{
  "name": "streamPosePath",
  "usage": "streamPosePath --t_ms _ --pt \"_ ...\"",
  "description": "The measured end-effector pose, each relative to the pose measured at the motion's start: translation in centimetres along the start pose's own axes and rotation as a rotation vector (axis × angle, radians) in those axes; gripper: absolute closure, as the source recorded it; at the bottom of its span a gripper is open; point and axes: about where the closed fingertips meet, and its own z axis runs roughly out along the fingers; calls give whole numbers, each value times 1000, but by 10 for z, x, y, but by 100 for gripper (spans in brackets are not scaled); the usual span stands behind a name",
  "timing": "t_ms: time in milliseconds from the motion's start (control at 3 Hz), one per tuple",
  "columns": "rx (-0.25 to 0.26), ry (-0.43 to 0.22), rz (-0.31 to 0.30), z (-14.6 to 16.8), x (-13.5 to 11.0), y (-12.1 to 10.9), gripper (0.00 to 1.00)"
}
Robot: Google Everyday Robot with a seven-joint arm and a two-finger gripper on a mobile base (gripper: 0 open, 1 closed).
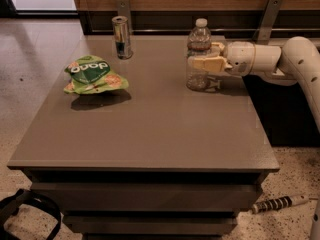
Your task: Place water bottle upright
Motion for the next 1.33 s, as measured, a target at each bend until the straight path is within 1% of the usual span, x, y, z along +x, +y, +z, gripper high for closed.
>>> streamPosePath --t_ms 667,1000,1333 --pt "0 0 0 0 -1 0 100" --pt "0 0 0 0 -2 0 82" --pt "0 0 0 0 -2 0 61"
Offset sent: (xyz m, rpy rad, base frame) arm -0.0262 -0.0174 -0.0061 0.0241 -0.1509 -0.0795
